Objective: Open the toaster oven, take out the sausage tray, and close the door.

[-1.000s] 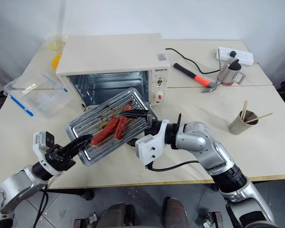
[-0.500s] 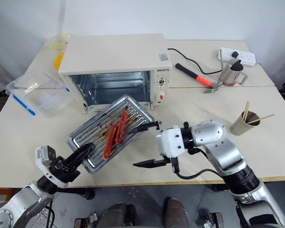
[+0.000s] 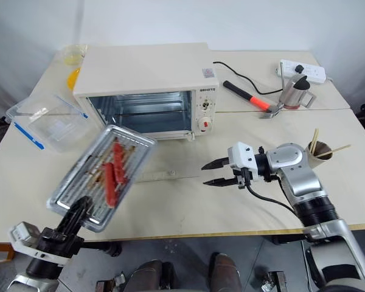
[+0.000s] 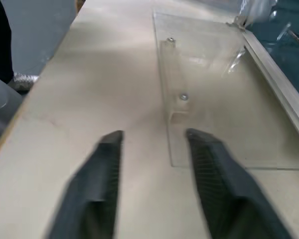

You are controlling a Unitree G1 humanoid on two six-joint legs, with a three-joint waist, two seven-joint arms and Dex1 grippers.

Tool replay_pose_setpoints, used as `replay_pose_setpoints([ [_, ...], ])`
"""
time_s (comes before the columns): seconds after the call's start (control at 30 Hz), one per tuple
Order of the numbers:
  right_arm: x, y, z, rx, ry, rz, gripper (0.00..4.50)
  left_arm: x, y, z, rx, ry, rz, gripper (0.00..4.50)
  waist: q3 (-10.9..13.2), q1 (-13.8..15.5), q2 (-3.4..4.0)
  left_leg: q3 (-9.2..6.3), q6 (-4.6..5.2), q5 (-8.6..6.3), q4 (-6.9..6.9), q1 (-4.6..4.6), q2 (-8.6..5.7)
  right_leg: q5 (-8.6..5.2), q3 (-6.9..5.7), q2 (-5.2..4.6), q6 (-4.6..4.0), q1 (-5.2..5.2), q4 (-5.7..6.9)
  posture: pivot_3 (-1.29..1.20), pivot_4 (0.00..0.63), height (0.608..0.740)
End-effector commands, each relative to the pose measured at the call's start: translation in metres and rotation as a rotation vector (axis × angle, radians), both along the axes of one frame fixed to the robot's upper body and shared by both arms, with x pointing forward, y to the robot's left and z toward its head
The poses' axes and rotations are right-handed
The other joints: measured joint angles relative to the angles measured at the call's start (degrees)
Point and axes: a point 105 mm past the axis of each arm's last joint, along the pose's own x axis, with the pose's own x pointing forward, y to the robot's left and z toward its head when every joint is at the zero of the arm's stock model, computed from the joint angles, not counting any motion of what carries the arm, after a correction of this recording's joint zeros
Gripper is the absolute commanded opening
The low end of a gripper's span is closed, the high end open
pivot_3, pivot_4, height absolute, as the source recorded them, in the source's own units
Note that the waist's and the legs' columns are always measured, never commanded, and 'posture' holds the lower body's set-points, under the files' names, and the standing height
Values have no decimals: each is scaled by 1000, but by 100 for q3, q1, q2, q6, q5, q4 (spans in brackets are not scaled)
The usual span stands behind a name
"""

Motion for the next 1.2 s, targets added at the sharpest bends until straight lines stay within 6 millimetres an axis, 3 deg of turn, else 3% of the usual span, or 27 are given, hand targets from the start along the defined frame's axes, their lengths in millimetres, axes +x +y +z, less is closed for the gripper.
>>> replay_pose_setpoints([
  [0.03, 6, -3, -2, -8, -29, 17, 671, -13, -1, 11, -3, -37, 32, 0, 0, -1, 0, 1, 2, -1, 0, 0, -1, 0, 1, 0, 0, 0, -1, 0, 150, 740],
  [0.1, 11, 0, -10, -12, -26, 14, 38, -22, 0, 10, -23, -33, 67, 0, 0, -1, 1, 2, 11, -6, 1, 0, -4, 0, 3, -1, 0, 4, -9, 0, 150, 740],
  [0.37, 27, 15, -31, -27, -51, 7, 38, -51, 4, 4, -76, -14, 173, 0, 3, -17, 6, 3, 13, -15, 8, 0, -2, -4, 4, -1, -8, 6, -14, 0, 150, 740],
  [0.43, 31, 20, -35, -22, -48, 4, 38, -59, 16, 4, -62, -24, 240, 0, 2, -29, 4, 1, 11, -16, 11, 5, 4, -44, 2, 0, -80, 10, -12, 0, 150, 740],
  [0.57, 36, 32, -41, -13, -27, -4, 38, -68, 37, 4, -42, -47, 372, 0, 0, -174, 1, 6, 4, -16, 12, 32, 23, -49, 0, 6, -102, 33, -6, 0, 150, 740],
  [0.73, 40, 18, -33, -21, -39, -10, 38, -74, 40, 4, -72, -45, 460, 0, 0, -165, 0, 11, -22, -32, 11, 94, 64, -57, 4, 21, -131, 83, -1, 0, 150, 740],
  [0.93, 28, 7, -11, 11, 37, 60, 38, -79, 42, 5, -88, -51, 524, 0, 2, -41, 1, 12, -16, -40, 12, 72, 62, -53, 46, 4, -139, 59, -3, 0, 150, 740],
  [1.2, 32, -17, -29, -185, 56, 14, 38, -84, 47, 3, -91, -43, 573, 0, 3, -22, 3, 27, -21, -77, 12, 48, 76, -52, 48, 59, -137, 31, -10, 0, 150, 740],
])
